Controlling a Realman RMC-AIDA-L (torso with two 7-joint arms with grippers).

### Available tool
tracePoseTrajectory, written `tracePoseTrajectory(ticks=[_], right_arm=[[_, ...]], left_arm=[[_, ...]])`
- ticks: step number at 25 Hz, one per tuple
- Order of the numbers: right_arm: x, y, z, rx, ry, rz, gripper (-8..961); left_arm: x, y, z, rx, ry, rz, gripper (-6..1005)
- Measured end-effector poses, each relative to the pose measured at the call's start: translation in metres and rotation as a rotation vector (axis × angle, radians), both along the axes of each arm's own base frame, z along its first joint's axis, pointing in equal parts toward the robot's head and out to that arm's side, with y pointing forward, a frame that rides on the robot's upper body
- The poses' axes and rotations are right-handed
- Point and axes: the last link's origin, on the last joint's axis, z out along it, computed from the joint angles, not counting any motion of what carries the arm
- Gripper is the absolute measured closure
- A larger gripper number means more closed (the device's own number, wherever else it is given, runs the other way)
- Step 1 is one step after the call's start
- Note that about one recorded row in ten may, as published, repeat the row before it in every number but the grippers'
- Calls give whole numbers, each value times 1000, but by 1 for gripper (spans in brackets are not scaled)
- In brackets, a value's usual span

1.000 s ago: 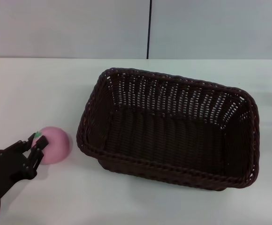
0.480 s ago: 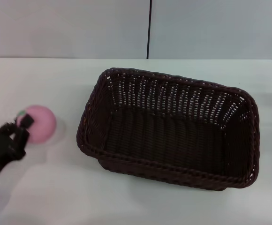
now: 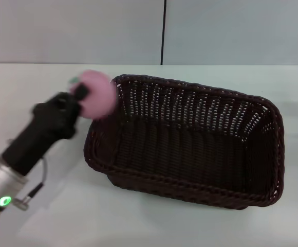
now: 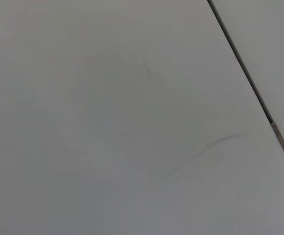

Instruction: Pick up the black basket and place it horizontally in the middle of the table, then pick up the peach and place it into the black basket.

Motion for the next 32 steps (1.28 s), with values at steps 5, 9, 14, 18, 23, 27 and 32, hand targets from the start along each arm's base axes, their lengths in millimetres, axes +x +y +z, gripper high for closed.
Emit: tracePoseTrajectory(ticks=[5, 9, 14, 18, 23, 27, 32], right_arm=[[-1, -1, -4, -1, -6, -1, 330], [-1, -1, -5, -5, -5, 0, 330], [-4, 1, -7, -11, -3, 9, 330], [-5, 2, -8, -14, -3, 13, 330], [-5, 2, -9, -14, -7, 14, 330], [-1, -4, -7, 1, 0, 3, 329], [8, -15, 3, 60, 17, -21, 329]], left_arm=[[13, 4, -11, -82, 41, -91, 892], [16, 5, -17, -128, 78, -125, 874], [14, 4, -18, -137, 72, -111, 733], [14, 1, -19, -139, 63, -105, 562], [9, -4, -14, -101, 39, -80, 441], [-7, -10, 5, 45, 4, 17, 448], [-36, -21, 35, 303, 11, 185, 454]])
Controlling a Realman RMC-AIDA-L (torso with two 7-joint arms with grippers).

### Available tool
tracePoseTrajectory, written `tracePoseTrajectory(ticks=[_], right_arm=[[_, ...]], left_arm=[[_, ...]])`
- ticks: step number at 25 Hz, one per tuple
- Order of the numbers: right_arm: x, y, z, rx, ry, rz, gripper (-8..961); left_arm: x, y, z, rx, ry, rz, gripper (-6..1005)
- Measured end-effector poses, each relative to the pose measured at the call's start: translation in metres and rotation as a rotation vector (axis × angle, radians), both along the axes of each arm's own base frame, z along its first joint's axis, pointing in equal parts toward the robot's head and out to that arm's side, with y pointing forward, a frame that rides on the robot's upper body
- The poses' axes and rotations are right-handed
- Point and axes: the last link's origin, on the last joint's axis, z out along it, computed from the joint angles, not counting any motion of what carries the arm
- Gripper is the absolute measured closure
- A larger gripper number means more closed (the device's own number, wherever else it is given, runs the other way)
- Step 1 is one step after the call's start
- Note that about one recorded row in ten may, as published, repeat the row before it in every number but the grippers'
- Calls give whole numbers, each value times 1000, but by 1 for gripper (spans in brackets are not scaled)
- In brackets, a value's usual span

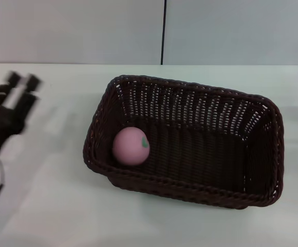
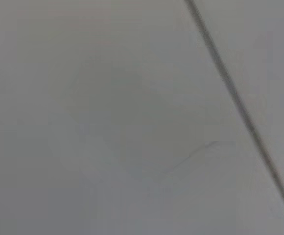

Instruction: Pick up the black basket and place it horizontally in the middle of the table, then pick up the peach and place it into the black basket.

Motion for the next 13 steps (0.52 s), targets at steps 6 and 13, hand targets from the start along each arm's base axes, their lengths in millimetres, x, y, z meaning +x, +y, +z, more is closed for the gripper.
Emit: tracePoseTrajectory(ticks=[6, 13], right_arm=[[10, -17, 17, 103, 7, -20, 329], [16, -32, 32, 216, -15, -31, 331]], left_arm=[[-16, -11, 16, 138, 11, 102, 456], [-43, -32, 45, 359, 15, 278, 457]])
